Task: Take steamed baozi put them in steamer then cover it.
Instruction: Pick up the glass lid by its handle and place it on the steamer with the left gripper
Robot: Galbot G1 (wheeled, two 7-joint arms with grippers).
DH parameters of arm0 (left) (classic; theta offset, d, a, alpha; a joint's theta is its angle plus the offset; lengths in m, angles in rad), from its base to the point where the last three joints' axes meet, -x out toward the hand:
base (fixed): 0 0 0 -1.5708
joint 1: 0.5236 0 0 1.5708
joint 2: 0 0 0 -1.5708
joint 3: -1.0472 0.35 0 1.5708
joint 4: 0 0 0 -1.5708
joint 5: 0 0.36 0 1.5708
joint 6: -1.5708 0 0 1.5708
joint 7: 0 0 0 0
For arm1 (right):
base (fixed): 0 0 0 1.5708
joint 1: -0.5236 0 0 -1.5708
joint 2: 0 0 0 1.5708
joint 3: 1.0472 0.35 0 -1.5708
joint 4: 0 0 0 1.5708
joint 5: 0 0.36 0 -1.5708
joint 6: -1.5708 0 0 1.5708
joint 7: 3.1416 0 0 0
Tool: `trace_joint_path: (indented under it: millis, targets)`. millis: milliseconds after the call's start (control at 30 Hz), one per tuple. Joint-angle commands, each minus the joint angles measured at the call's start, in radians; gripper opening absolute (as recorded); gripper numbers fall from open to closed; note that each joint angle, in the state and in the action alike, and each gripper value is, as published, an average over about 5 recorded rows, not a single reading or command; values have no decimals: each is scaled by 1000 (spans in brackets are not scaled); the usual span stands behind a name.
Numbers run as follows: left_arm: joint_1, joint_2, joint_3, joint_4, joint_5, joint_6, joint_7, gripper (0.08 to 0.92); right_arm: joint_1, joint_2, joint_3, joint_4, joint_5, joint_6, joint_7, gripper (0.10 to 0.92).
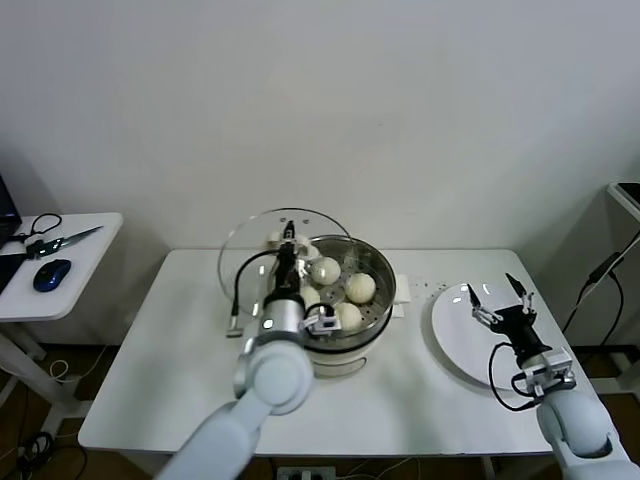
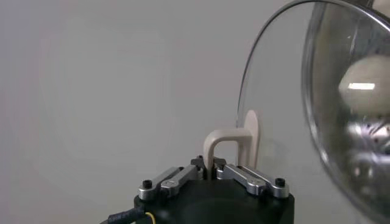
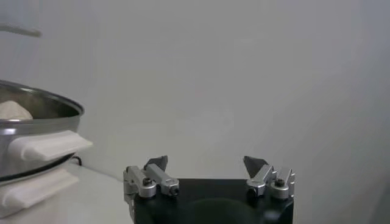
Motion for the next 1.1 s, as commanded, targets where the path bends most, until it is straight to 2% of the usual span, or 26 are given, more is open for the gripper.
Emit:
trace_joint_path:
  millis: [33,133,367,1100]
  targets:
    - [-39,-252,66,253,56,49,-79,151,-8,6,20,-12,-13,9,-6,823]
    - [-25,-278,54,279,38,49,-130,151,-9,7,23,-16,-19,12,-7,823]
    - [8,-272,41,295,-17,49,-192,151,-11,7,28,-22,-27,17,-12,823]
    - [7,-241,5,318,-55,49,-190,151,-3,3,30,-36,-37,21,-23,823]
